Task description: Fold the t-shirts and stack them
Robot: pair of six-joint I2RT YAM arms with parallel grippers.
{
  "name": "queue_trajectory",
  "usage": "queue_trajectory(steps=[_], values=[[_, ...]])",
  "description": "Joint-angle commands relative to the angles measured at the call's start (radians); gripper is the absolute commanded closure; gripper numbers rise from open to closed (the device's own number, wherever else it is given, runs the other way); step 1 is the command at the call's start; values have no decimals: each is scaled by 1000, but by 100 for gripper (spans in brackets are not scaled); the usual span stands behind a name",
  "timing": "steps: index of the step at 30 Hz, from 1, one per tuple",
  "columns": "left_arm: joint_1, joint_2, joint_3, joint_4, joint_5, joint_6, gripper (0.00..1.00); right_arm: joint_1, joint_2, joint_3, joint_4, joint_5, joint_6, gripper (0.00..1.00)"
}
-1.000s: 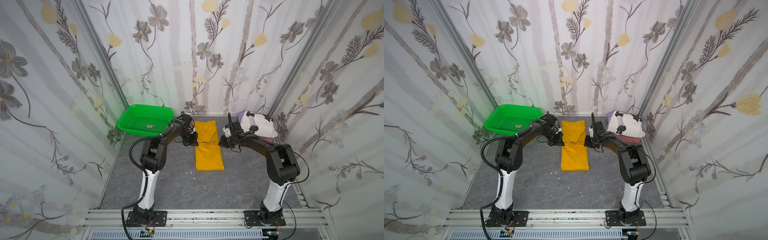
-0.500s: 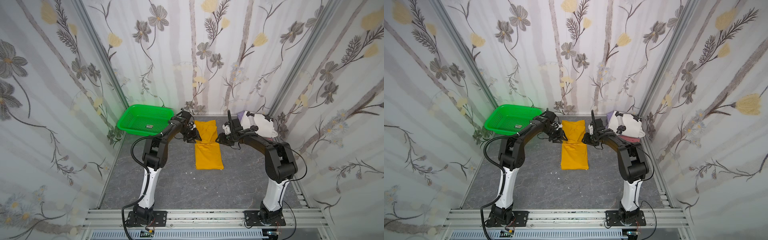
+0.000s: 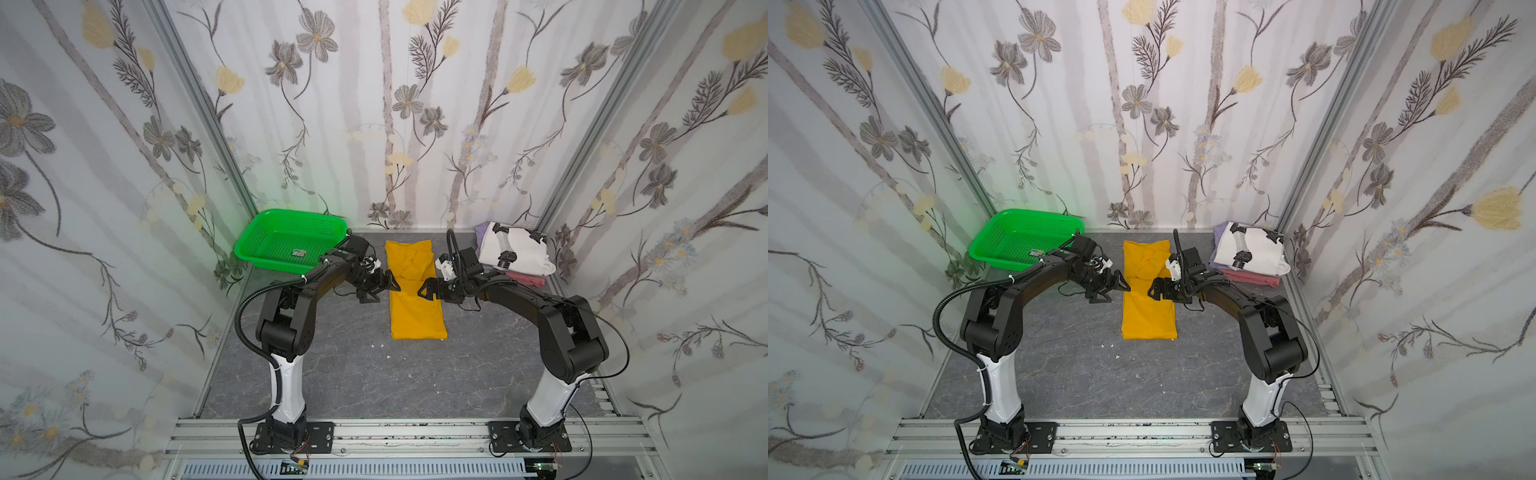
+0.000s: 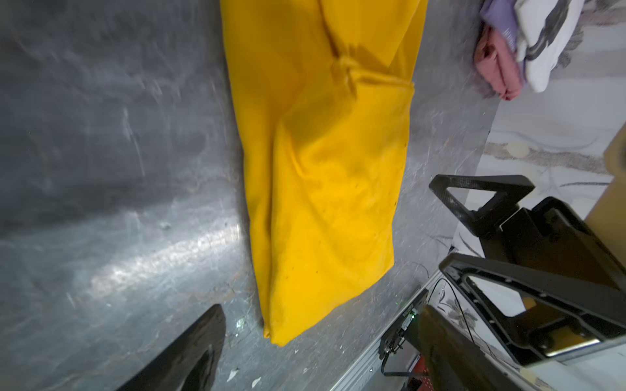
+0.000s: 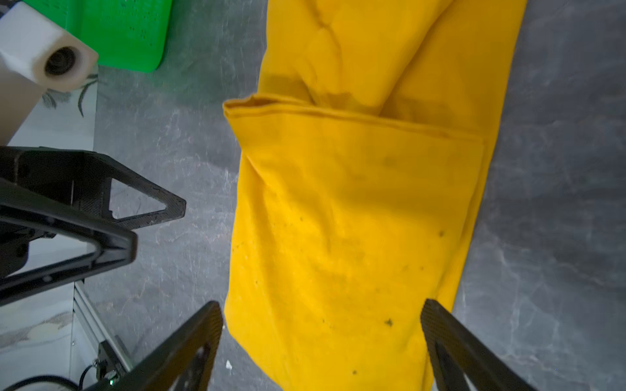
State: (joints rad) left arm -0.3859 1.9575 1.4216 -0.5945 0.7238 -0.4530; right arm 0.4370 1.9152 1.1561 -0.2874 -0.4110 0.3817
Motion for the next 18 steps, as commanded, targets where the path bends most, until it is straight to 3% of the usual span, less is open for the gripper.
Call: queue_trajectory(steps=[1,9,13,18], values=[[-38,-63,-148,211,48,-86,14,9,-59,-89,101,-83,-16,8],[-170,-101,-255,463,39,-232,18,17,-96,-360,313,-210,63,8],[-176,-99,-272,507,2,-267,17,19,-74,-440,369,-187,95,9],[-178,-66,-330,551,-5,-309,17,16,-177,-454,316,-147,79,8]])
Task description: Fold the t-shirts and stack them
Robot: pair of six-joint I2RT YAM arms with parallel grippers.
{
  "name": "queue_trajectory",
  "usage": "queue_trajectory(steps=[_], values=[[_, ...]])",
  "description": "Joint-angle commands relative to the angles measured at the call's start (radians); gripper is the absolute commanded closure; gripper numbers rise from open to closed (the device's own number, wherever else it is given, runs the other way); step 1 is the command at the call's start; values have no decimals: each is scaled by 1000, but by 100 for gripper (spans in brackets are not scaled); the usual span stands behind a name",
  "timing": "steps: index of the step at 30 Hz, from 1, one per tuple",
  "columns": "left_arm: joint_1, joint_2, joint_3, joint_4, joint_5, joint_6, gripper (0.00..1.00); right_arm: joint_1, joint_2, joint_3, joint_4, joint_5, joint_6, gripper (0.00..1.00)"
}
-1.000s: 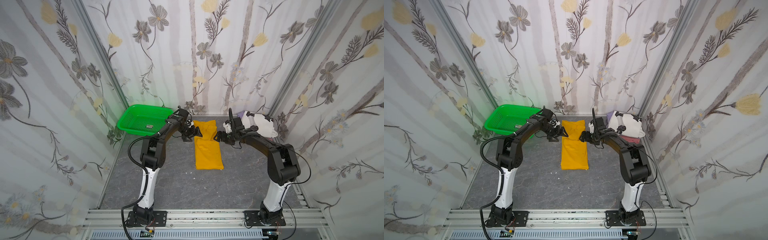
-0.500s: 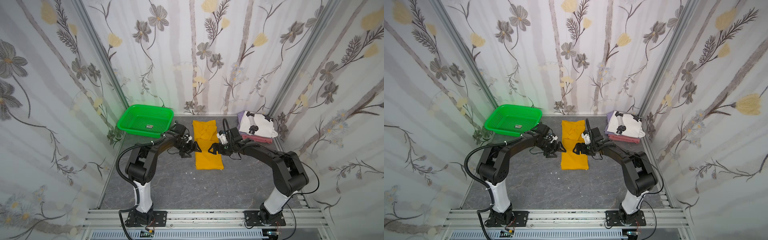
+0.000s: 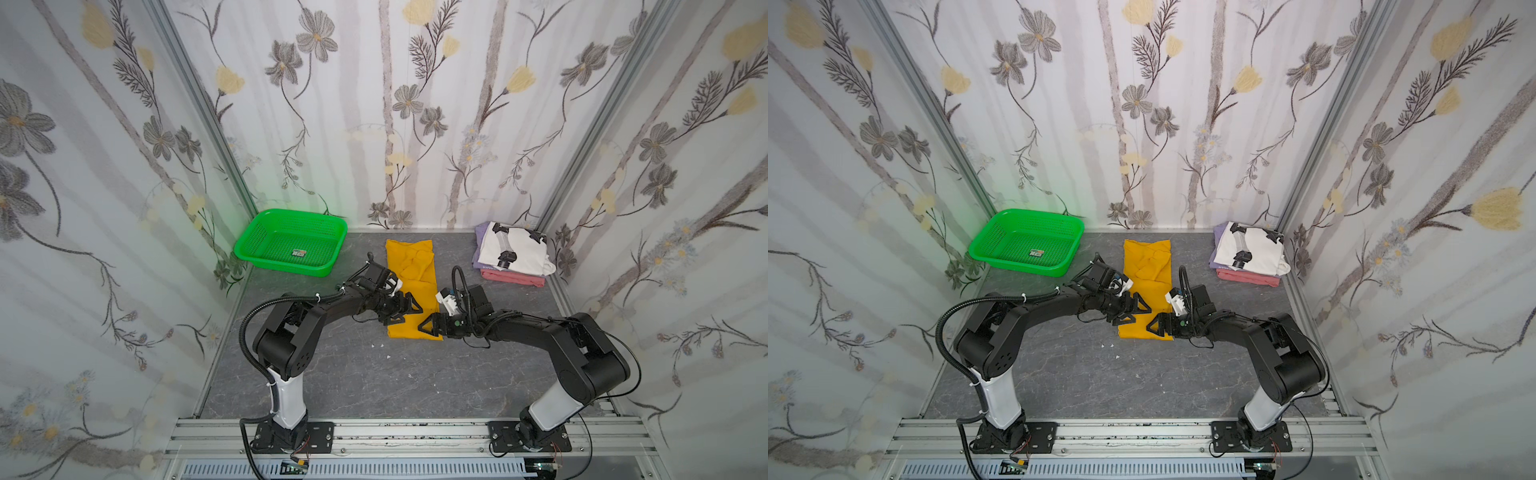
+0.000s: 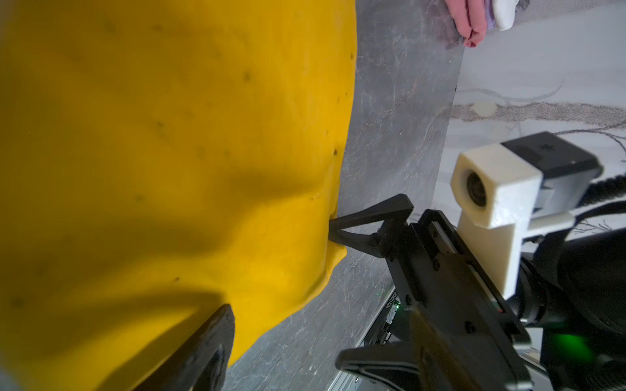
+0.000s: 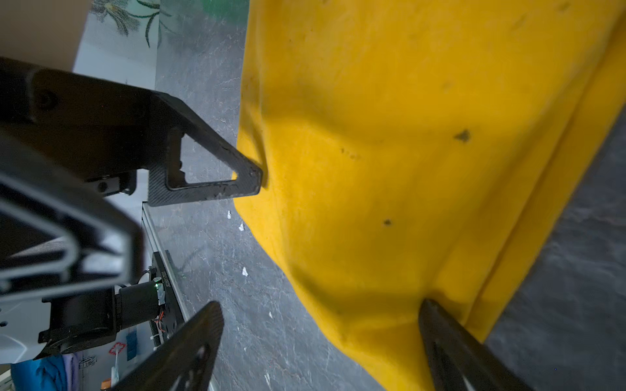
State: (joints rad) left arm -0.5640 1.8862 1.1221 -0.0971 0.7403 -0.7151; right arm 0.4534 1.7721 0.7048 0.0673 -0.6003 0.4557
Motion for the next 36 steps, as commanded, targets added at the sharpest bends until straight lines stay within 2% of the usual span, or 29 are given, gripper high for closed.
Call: queue_trajectory(steps=[1,4,6,10,12,17,25,30,32,33,36], values=[[0,-4,-55,53,-37,-48,17,-1,-53,0,-58,48,-5,8],[4,-50,-146,37,-90,-44,16,-2,-93,1,-94,61,-20,8],[6,-76,-199,41,-87,-43,15,-2,-109,4,-124,77,-32,8],[6,-154,-228,40,-42,-31,12,-1,-162,4,-164,100,-47,8],[7,-204,-212,-41,-56,10,10,1,-193,5,-189,114,-57,8],[10,-261,-241,-126,-77,46,9,30,-228,-31,-218,136,-64,18],[13,-266,-332,-117,-120,46,22,70,-242,-128,-133,151,4,40],[16,-259,-349,-109,-167,43,35,86,-199,-140,-83,150,26,50],[19,-259,-357,-87,-179,31,44,88,-183,-142,-68,151,31,56],[21,-256,-364,-76,-190,24,49,88,-183,-142,-63,152,35,57],[24,-248,-382,-41,-217,6,53,88,-147,-151,-38,148,45,57]])
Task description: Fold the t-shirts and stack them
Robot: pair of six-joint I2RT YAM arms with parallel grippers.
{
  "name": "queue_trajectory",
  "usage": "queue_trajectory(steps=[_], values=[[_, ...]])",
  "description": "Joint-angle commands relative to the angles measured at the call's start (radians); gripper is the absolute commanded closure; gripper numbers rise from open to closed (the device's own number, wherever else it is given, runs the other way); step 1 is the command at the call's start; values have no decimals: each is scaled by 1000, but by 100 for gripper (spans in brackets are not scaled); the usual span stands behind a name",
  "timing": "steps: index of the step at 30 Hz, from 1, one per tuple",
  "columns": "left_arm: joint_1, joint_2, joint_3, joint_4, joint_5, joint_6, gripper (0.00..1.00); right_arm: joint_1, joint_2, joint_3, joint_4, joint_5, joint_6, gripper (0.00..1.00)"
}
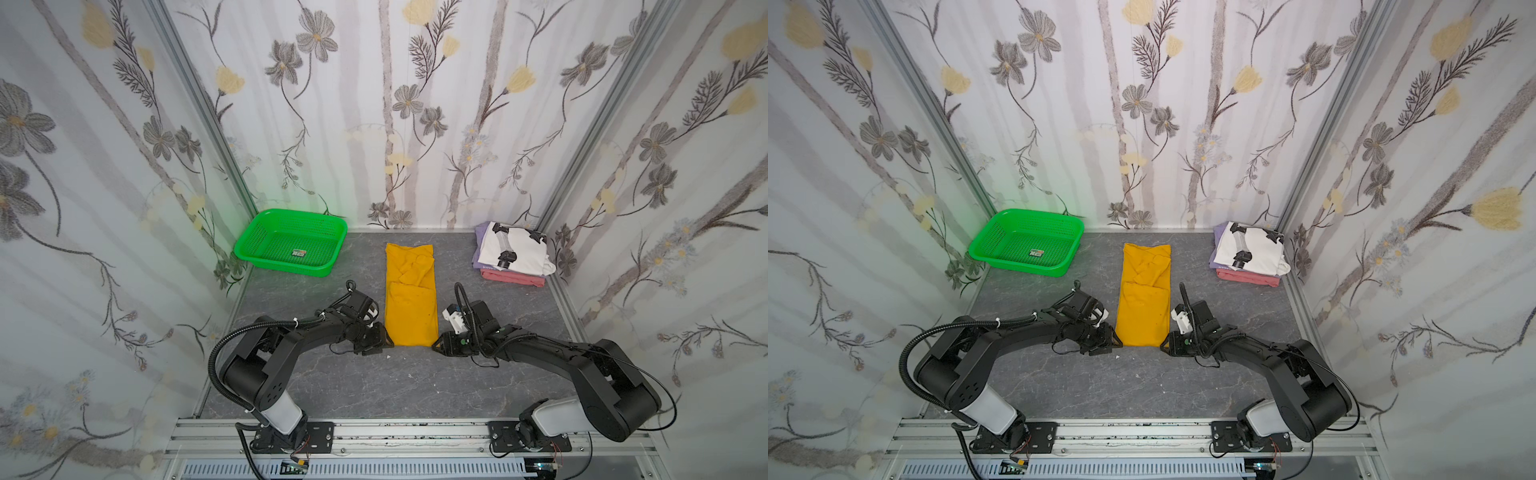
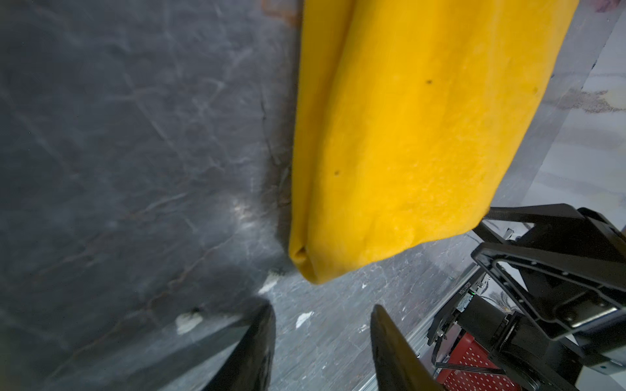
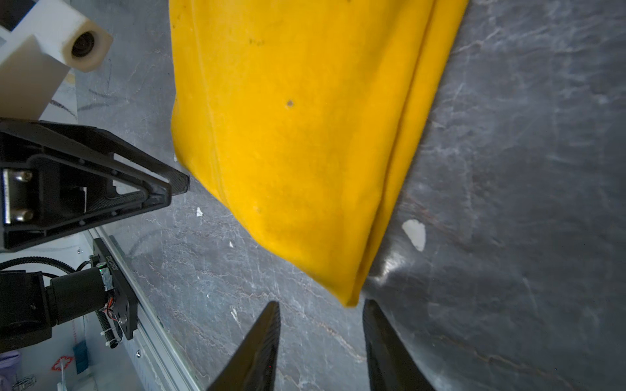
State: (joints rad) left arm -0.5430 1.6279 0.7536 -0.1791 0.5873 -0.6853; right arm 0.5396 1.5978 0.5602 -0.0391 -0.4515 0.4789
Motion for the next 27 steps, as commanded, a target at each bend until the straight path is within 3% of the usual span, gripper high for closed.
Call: queue_trajectory(steps=[1,7,12,17,27], values=[[3,13,-17,50,-69,-31,53,2,33,-11,75,1,25,58],[5,30,-25,90,-90,-54,48,0,77,-8,118,15,45,66],[5,19,-34,76,-90,-55,40,10,99,30,137,-40,59,99],[5,-32,-74,74,-114,-94,24,29,18,70,109,-64,114,100],[-11,-44,-232,377,-124,-419,28,45,-32,81,199,-102,282,100]])
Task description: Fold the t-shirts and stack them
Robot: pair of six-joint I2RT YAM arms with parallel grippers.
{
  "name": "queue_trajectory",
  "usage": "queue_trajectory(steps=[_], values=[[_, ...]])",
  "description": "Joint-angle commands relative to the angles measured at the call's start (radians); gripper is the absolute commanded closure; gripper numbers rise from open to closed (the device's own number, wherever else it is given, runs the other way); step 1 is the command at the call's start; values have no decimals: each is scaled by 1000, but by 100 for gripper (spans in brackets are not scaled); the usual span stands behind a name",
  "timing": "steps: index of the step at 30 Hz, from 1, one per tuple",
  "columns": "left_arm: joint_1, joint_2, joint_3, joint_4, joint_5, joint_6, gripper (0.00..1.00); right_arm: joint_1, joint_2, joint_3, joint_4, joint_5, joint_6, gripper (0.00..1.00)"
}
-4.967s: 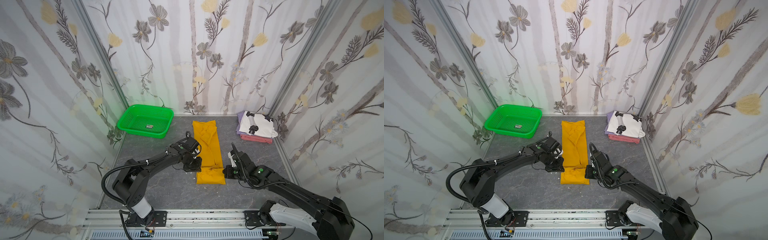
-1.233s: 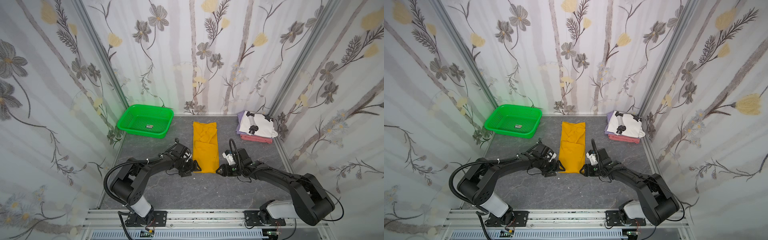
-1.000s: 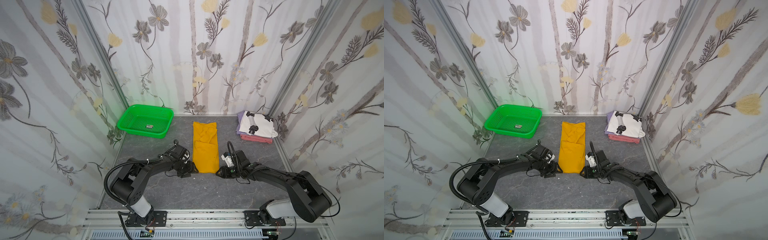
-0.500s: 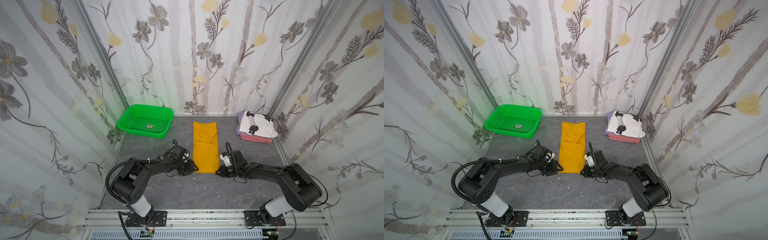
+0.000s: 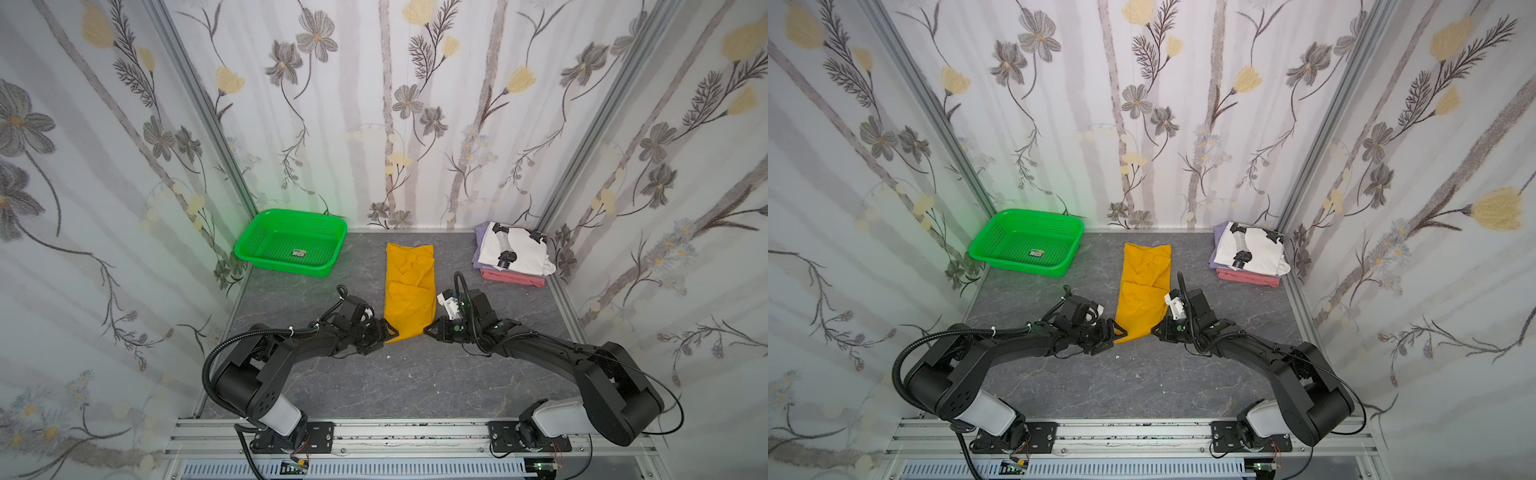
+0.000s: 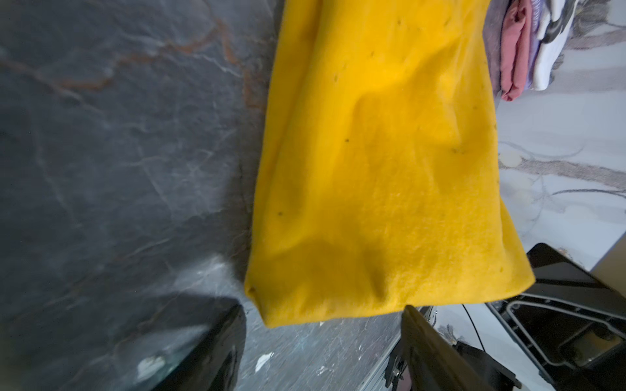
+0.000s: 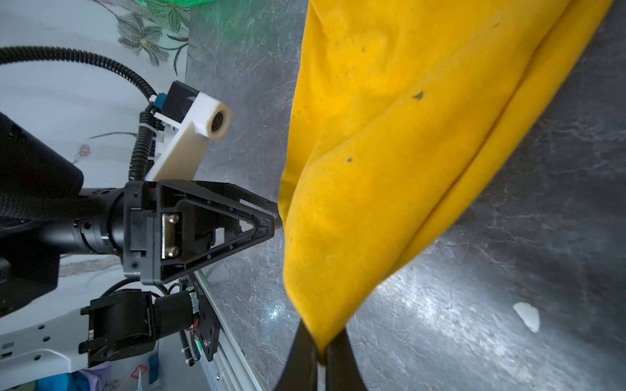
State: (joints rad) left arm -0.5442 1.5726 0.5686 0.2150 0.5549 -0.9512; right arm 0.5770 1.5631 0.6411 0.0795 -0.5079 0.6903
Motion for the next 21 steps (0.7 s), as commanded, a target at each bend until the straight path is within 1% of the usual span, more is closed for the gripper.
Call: queue_trajectory(steps=[1,5,9,11,14,18,21], values=[[-14,10,-58,-7,-104,-176,30,12,3,2,88,-45,80,100],[-25,-20,-80,-32,-165,-207,36,22,12,2,86,-36,88,100],[-31,-7,-75,-42,-176,-218,41,22,8,-6,82,-32,88,100],[-30,2,-74,-44,-186,-223,53,23,3,-11,77,-31,86,100],[-30,6,-67,-70,-213,-220,62,23,-11,-30,68,-23,84,100],[-22,14,-57,-86,-225,-204,81,24,-31,-81,55,-18,75,100],[-21,2,-30,-128,-217,-164,91,33,-45,-114,27,-17,47,100]])
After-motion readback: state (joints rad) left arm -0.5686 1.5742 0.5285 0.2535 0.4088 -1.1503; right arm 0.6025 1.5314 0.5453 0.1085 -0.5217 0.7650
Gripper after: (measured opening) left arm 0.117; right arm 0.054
